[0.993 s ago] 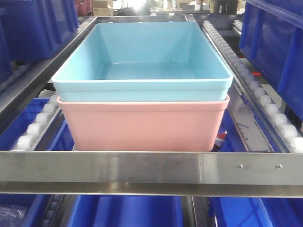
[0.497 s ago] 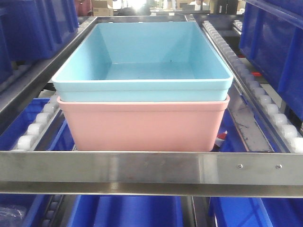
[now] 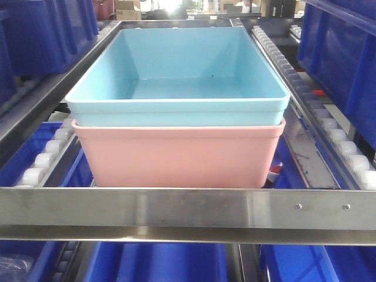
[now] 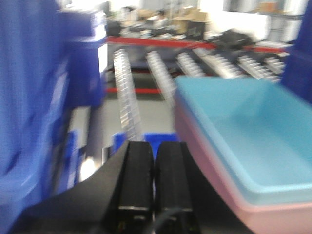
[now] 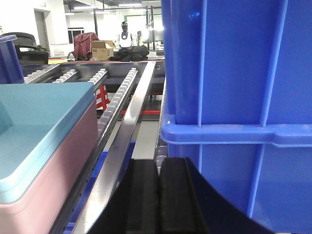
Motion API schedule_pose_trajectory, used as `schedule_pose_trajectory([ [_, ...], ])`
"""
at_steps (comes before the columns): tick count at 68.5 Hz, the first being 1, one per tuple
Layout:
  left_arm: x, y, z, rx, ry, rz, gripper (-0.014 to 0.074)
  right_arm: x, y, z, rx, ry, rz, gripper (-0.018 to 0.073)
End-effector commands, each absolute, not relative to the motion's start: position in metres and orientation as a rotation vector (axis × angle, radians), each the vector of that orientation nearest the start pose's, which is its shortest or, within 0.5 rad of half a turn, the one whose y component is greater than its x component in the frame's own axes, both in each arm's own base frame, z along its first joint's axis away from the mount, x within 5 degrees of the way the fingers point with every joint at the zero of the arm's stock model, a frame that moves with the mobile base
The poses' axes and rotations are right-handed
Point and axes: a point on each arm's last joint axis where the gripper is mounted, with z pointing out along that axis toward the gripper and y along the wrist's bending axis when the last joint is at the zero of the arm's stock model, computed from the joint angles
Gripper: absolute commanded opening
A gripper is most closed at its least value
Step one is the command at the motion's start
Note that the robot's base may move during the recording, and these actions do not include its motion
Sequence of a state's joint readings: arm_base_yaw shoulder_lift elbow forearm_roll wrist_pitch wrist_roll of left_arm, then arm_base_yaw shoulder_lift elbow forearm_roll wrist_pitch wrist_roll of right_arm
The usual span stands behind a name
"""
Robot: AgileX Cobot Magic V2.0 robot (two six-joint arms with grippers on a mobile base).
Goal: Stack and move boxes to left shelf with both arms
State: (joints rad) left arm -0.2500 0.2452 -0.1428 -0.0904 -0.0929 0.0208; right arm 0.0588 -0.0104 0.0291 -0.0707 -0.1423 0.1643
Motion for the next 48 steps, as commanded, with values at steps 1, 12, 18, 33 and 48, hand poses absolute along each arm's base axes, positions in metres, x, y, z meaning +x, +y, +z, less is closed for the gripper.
schedule_pose_trajectory([
  [1, 0.068, -0.012, 0.257, 0.074, 1.448, -0.215, -0.0003, 0.049, 0.004, 0.232, 0.002, 1.231, 0.13, 0.0029],
  [12, 0.059, -0.006, 0.241, 0.029, 1.456, -0.141, -0.0003, 0.049, 0.004, 0.232, 0.002, 1.231, 0.13, 0.0029],
  [18, 0.057, -0.005, 0.229, 0.017, 1.448, -0.129, -0.0003, 0.049, 0.004, 0.232, 0.002, 1.231, 0.13, 0.0029],
  [33, 0.055, -0.006, 0.205, 0.05, 1.423, -0.142, -0.0003, 0.049, 0.004, 0.232, 0.002, 1.231, 0.13, 0.0029],
  [48, 0.055, -0.008, 0.205, 0.086, 1.394, -0.15, -0.0003, 0.049, 0.004, 0.232, 0.002, 1.233, 0.13, 0.0029],
])
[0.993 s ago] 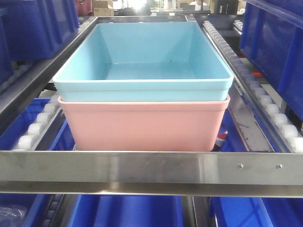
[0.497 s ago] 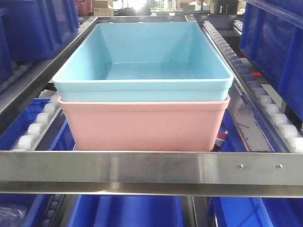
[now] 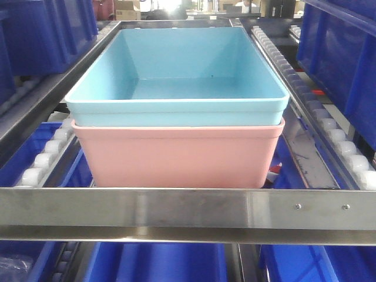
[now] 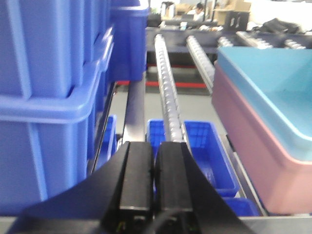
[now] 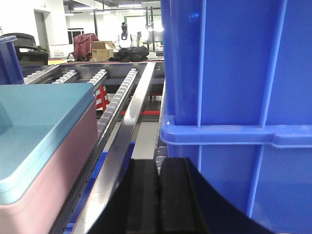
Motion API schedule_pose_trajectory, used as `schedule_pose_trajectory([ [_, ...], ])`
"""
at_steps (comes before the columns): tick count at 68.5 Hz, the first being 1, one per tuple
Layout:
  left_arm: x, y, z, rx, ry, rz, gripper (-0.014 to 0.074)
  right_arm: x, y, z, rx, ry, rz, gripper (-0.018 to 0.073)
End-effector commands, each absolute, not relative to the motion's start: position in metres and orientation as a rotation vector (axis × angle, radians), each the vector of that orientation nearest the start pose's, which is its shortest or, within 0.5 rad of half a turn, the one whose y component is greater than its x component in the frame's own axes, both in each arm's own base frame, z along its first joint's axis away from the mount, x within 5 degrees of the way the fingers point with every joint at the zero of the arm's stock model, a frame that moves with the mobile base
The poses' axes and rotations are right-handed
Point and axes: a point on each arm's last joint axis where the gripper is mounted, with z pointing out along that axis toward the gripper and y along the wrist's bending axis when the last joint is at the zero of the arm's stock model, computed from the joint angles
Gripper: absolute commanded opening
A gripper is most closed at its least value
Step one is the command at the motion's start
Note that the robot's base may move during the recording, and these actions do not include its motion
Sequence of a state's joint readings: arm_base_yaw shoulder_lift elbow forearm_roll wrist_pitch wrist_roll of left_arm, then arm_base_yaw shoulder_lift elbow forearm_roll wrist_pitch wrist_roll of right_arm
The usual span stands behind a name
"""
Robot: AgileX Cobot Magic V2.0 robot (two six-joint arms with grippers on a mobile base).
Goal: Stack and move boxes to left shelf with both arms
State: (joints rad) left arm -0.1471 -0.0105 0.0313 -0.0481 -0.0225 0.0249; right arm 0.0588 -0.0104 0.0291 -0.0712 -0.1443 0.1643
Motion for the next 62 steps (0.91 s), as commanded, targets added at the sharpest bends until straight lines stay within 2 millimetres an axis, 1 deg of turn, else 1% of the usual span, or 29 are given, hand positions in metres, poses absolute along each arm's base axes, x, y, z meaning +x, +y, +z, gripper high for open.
schedule_pose_trajectory([
  [1, 0.0548, -0.0082, 0.2054, 0.086, 1.394, -0.15, -0.0003, 0.0493, 0.0043, 0.2319, 0.002, 1.233, 0.13, 0.0029],
  [62, 0.0546, -0.008, 0.2065, 0.078, 1.382, -0.155, -0.0003, 0.0493, 0.0043, 0.2319, 0.002, 1.233, 0.13, 0.0029],
])
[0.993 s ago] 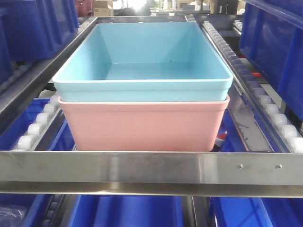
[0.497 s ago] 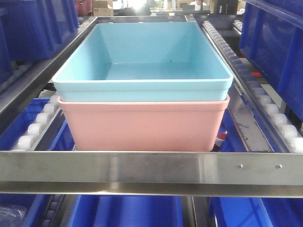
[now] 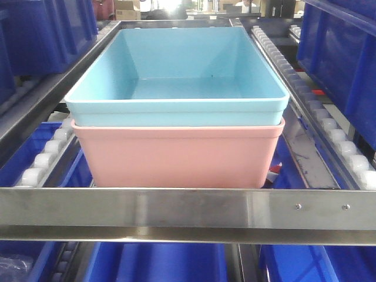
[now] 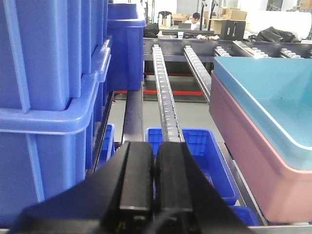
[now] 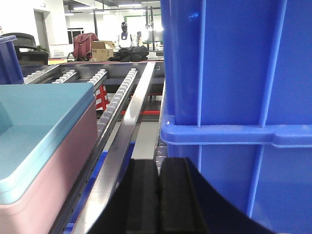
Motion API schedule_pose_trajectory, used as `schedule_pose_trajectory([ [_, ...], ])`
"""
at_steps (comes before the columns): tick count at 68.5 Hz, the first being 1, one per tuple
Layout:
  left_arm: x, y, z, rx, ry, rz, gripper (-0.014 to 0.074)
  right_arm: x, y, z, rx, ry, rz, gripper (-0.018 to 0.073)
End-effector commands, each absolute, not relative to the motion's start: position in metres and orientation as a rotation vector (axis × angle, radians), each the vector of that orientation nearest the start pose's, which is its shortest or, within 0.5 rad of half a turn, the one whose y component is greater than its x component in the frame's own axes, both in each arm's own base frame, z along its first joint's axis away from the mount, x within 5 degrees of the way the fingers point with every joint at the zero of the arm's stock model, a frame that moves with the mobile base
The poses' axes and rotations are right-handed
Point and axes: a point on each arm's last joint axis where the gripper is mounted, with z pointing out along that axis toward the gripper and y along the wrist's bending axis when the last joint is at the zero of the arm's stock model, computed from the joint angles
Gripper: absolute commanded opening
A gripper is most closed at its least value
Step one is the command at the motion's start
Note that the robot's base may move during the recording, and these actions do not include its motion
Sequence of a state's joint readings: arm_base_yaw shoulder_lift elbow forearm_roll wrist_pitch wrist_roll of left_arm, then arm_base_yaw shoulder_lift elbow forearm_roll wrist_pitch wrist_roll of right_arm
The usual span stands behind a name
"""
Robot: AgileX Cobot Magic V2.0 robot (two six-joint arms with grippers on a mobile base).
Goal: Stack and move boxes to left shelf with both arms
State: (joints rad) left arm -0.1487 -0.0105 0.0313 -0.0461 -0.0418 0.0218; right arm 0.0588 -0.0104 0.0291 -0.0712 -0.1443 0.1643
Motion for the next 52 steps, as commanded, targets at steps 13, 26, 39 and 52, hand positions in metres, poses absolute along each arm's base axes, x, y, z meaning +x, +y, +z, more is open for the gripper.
schedule_pose_trajectory([
  [13, 0.0546, -0.008, 0.2065, 0.078, 1.382, -0.155, -0.0003, 0.0493, 0.0043, 0.2319, 0.002, 1.233, 0.13, 0.0029],
  [26, 0.0546, -0.008, 0.2065, 0.078, 1.382, -0.155, -0.0003, 0.0493, 0.0043, 0.2319, 0.002, 1.233, 0.13, 0.0029],
  [39, 0.0546, -0.008, 0.2065, 0.078, 1.382, -0.155, -0.0003, 0.0493, 0.0043, 0.2319, 0.002, 1.233, 0.13, 0.0029],
  [52, 0.0546, -0.008, 0.2065, 0.078, 1.382, -0.155, -0.0003, 0.0493, 0.0043, 0.2319, 0.002, 1.233, 0.13, 0.0029],
])
